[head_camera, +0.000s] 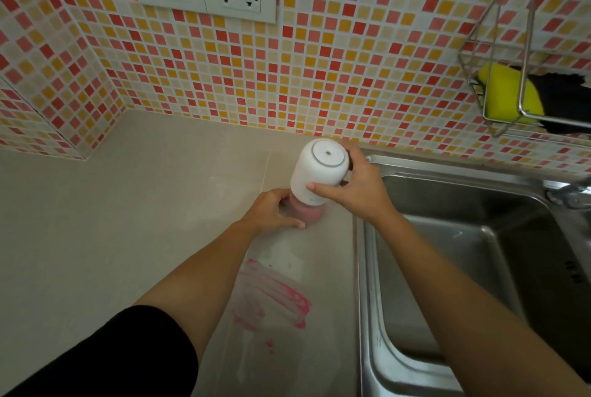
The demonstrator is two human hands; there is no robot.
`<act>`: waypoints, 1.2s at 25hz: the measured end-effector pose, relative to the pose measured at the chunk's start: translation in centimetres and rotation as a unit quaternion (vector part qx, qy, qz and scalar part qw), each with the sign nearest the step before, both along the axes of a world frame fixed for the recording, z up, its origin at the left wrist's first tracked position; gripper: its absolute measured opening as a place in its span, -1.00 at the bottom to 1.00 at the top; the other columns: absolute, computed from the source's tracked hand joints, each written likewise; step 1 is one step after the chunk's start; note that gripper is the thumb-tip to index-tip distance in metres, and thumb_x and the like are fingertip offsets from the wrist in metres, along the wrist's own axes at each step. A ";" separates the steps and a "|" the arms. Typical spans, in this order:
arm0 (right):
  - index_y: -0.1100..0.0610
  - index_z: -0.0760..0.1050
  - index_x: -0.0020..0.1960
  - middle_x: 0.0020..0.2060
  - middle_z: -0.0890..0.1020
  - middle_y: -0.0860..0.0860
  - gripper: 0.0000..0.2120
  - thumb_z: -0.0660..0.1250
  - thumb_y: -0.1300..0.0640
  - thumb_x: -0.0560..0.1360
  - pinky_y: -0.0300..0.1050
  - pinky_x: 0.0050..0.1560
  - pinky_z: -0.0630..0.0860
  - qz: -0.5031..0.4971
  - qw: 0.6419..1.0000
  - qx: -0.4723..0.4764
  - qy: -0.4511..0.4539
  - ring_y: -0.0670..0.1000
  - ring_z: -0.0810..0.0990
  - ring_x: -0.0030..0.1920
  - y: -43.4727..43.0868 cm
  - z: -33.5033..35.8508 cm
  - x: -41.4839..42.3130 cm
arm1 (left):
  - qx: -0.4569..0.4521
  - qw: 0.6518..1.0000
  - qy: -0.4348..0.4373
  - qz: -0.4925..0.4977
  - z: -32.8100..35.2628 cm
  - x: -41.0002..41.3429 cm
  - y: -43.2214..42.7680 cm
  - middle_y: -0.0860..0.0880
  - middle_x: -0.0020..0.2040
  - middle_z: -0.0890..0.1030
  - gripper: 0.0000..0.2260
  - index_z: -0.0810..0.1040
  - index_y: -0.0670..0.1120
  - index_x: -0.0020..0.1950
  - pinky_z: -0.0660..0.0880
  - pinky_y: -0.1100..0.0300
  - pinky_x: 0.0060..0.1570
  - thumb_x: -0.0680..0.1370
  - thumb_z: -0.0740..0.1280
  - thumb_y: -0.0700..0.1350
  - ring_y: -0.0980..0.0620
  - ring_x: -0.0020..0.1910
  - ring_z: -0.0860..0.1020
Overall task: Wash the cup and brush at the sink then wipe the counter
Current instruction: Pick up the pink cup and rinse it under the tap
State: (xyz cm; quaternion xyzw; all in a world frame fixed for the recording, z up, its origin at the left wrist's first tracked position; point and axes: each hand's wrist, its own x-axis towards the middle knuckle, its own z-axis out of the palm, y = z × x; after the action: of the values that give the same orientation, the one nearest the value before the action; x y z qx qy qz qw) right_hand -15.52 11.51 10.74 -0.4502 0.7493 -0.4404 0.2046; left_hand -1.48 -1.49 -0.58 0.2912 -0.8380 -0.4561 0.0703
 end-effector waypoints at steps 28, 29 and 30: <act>-0.07 0.26 0.26 0.08 0.50 -0.11 -0.19 0.62 0.24 0.16 -0.53 -0.15 0.40 -0.056 0.988 0.010 -0.145 -0.11 0.49 0.04 0.5 -10.9 2.1 | 0.026 0.993 0.059 0.100 5.1 5.9 -3.4 0.02 0.22 0.50 -0.30 0.35 0.01 0.34 0.48 0.32 -0.08 0.28 0.58 -0.06 0.01 0.12 0.50; -0.06 0.26 0.28 0.09 0.50 -0.10 -0.18 0.62 0.24 0.16 -0.51 -0.12 0.39 -0.055 0.988 0.017 -0.146 -0.09 0.49 0.05 0.5 -10.9 1.9 | 0.025 0.993 0.056 0.101 5.1 6.1 -3.2 0.03 0.22 0.50 -0.30 0.35 0.01 0.34 0.48 0.33 -0.08 0.28 0.58 -0.06 0.01 0.12 0.50; -0.03 0.25 0.30 0.11 0.49 -0.09 -0.16 0.62 0.23 0.17 -0.43 -0.08 0.40 -0.050 0.987 0.029 -0.147 -0.07 0.48 0.08 0.4 -10.8 1.8 | 0.023 0.993 0.056 0.102 5.3 6.2 -2.9 0.03 0.21 0.49 -0.31 0.35 0.01 0.34 0.48 0.34 -0.08 0.28 0.58 -0.06 0.01 0.12 0.50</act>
State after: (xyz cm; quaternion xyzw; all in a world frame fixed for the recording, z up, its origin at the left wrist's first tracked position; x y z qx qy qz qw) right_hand -13.71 11.92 -0.02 -0.3365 0.7447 -0.4899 0.3035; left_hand 4.72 -4.35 4.67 0.3508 -0.7879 -0.4813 0.1564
